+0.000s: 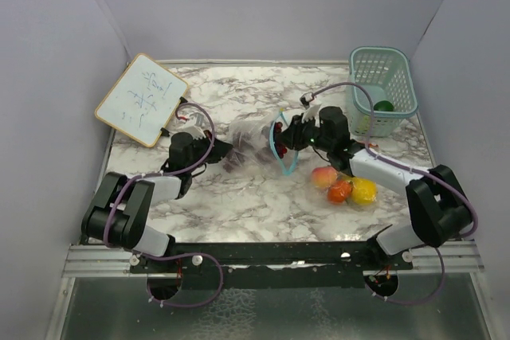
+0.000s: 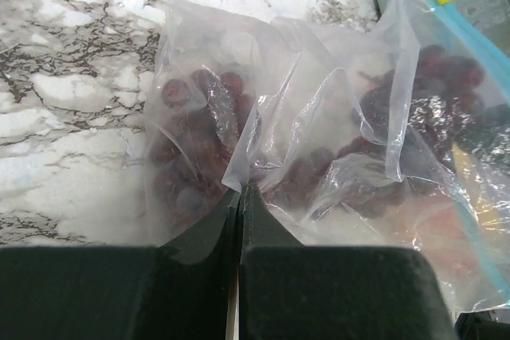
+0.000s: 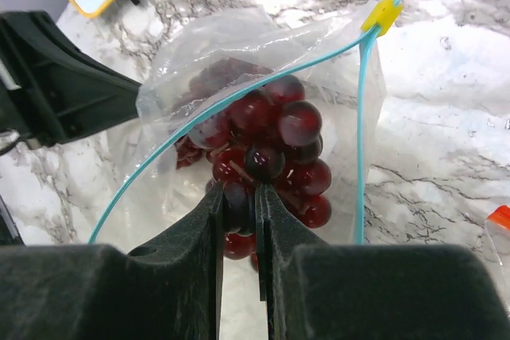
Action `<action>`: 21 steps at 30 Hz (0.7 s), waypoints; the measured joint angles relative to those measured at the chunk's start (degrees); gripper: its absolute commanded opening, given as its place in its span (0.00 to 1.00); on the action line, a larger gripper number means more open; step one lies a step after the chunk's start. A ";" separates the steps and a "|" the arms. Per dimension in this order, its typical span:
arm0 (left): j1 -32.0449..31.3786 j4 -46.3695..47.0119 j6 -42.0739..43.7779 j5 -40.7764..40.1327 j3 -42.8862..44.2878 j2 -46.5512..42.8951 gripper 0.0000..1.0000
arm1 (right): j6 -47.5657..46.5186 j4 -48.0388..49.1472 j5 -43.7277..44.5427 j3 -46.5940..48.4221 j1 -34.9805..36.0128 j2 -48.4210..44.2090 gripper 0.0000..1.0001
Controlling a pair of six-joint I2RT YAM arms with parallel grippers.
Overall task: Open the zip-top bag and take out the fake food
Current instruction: Pick up the fake fruit from the zipper food storage bag.
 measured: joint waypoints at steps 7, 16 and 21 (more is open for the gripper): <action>0.11 0.37 -0.70 -0.63 -0.11 1.97 0.00 | -0.92 -3.67 0.42 0.00 0.00 -5.68 0.10; 0.37 0.96 -2.67 -2.25 -0.11 3.50 0.00 | -2.19 -8.02 1.16 -0.35 0.00 -14.71 0.10; 0.37 2.73 -3.76 -2.21 -0.11 5.68 0.00 | -2.54 -10.01 3.76 -0.39 -0.04 -18.32 0.11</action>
